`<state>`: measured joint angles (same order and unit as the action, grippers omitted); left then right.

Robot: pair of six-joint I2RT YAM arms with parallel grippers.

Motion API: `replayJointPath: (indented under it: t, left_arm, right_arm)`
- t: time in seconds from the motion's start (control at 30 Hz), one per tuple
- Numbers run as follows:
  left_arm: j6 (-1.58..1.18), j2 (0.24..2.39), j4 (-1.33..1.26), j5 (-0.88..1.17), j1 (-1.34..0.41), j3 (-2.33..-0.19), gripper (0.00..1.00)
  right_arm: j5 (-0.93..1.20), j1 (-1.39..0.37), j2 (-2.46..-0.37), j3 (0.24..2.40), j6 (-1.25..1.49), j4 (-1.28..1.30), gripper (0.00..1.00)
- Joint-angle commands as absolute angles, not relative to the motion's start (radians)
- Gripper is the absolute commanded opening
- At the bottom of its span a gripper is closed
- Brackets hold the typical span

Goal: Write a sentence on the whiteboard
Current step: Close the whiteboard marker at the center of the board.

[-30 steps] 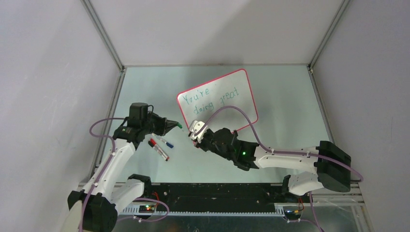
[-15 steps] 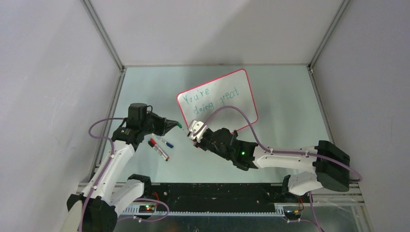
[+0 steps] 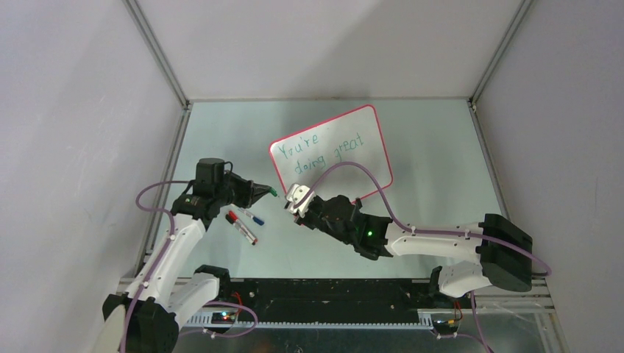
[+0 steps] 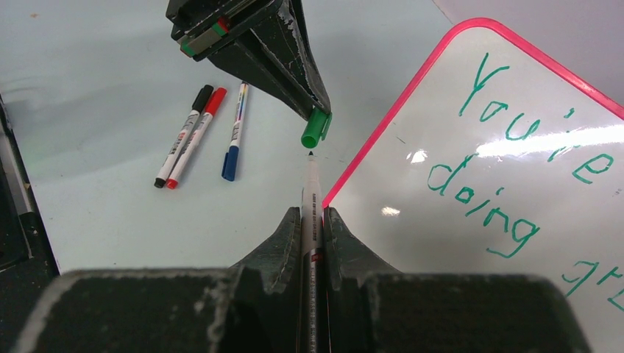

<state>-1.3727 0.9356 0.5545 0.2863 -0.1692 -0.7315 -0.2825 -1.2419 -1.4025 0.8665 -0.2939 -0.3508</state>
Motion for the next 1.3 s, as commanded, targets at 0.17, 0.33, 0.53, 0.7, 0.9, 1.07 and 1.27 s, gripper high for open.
replayJointPath:
  t: [0.17, 0.33, 0.53, 0.7, 0.9, 1.07, 1.27]
  left_arm:
    - [-1.380, 0.932, 0.531, 0.314, -0.164, -0.727, 0.00]
    - [-1.378, 0.931, 0.532, 0.316, -0.162, -0.726, 0.00]
    - [-1.382, 0.934, 0.527, 0.322, -0.160, -0.727, 0.00]
    - [-1.382, 0.937, 0.524, 0.326, -0.155, -0.727, 0.00]
    - [-1.393, 0.937, 0.508, 0.340, -0.150, -0.721, 0.00]
    - [-1.420, 0.938, 0.491, 0.367, -0.146, -0.711, 0.00]
    - [-1.421, 0.933, 0.491, 0.372, -0.143, -0.709, 0.00]
  right_arm:
    - [-0.312, -1.248, -1.396, 0.929, -0.320, -0.412, 0.00]
    - [-0.312, -1.248, -1.409, 0.938, -0.323, -0.413, 0.00]
    - [-0.311, -1.248, -1.414, 0.940, -0.322, -0.408, 0.00]
    - [-0.310, -1.249, -1.408, 0.940, -0.316, -0.382, 0.00]
    - [-0.314, -1.252, -1.403, 0.940, -0.314, -0.361, 0.00]
    - [-0.316, -1.253, -1.409, 0.940, -0.316, -0.370, 0.00]
    - [-0.320, -1.253, -1.419, 0.940, -0.322, -0.387, 0.00]
